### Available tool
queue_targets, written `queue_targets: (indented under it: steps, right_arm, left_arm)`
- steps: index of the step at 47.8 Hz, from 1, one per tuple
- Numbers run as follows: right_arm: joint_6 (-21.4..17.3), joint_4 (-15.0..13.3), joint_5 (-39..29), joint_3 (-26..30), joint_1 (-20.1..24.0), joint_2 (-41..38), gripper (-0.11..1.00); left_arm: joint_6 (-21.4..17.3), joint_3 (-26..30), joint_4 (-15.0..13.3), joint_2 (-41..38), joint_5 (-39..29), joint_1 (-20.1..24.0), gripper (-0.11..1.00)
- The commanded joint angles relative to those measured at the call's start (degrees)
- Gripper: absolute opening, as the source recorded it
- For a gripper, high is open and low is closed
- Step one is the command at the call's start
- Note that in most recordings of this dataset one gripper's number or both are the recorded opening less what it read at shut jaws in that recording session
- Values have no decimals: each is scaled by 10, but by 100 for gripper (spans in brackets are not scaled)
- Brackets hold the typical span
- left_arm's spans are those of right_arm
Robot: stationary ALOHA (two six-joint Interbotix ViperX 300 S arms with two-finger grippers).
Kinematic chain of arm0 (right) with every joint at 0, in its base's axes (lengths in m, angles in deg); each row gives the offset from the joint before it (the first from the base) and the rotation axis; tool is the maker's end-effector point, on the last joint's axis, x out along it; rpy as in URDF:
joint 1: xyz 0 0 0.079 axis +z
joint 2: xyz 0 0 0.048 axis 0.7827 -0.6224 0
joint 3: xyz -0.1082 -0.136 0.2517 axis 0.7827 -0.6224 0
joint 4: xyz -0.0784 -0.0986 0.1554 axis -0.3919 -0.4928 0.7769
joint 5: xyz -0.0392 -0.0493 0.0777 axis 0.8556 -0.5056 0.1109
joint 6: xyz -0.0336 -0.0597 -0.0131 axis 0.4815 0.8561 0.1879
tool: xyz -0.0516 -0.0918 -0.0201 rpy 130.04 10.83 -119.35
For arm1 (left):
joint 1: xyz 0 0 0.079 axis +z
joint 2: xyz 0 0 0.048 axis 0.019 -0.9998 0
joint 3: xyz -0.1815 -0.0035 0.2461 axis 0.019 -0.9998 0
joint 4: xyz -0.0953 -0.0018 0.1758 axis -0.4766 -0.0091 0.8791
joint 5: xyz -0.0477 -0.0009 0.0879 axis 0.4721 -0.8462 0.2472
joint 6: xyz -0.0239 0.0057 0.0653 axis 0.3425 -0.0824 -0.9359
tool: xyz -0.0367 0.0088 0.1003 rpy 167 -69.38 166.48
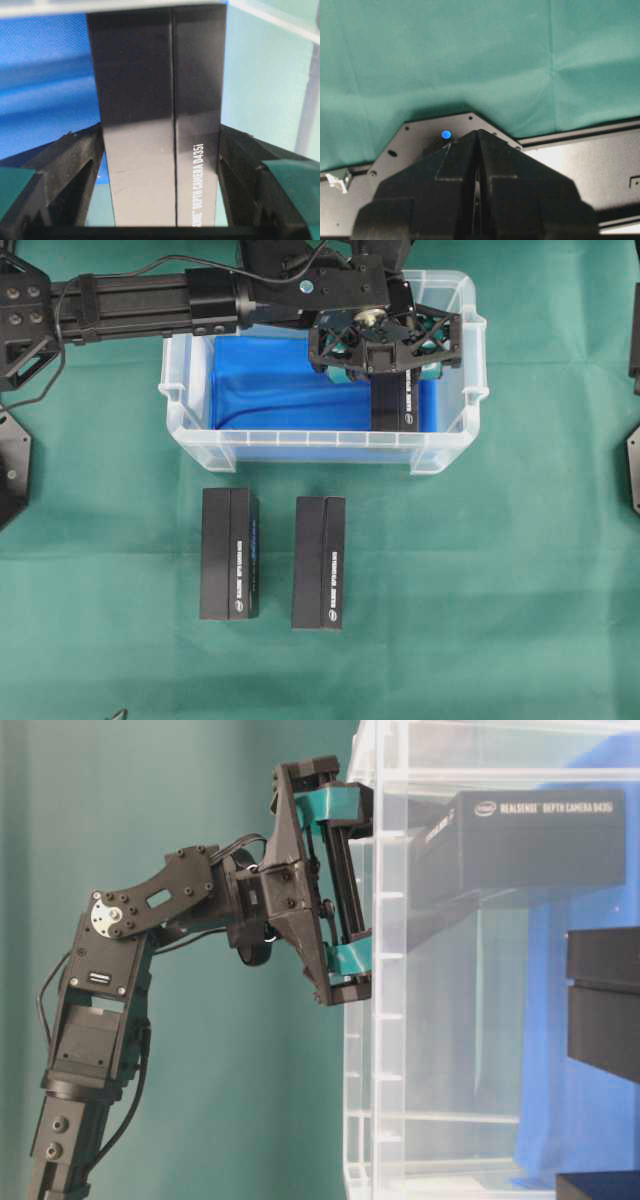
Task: Take the box out of the case with the left arm.
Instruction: 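Lower the left gripper around the right D435i box and close, then lift the right box up out of the foam slot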
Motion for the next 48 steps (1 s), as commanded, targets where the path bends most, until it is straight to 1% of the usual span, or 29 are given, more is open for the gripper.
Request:
queue_targets:
  steps: [1,18,27,36,48]
  right_arm:
    - [-2,1,2,5,-1,0,0]
    - [-1,0,3,5,-1,-1,0]
    - [-2,0,3,5,0,0,0]
    - [-1,0,4,5,0,-1,0]
    - [-2,-1,5,5,-1,-1,0]
  left_arm:
    - [2,10,-2,19,2,-1,62]
    - [1,10,-4,22,-1,-2,62]
    - [1,27,-7,40,-18,-2,62]
    - [-1,68,-7,54,-84,0,62]
    - [-2,156,-11,47,-133,-4,62]
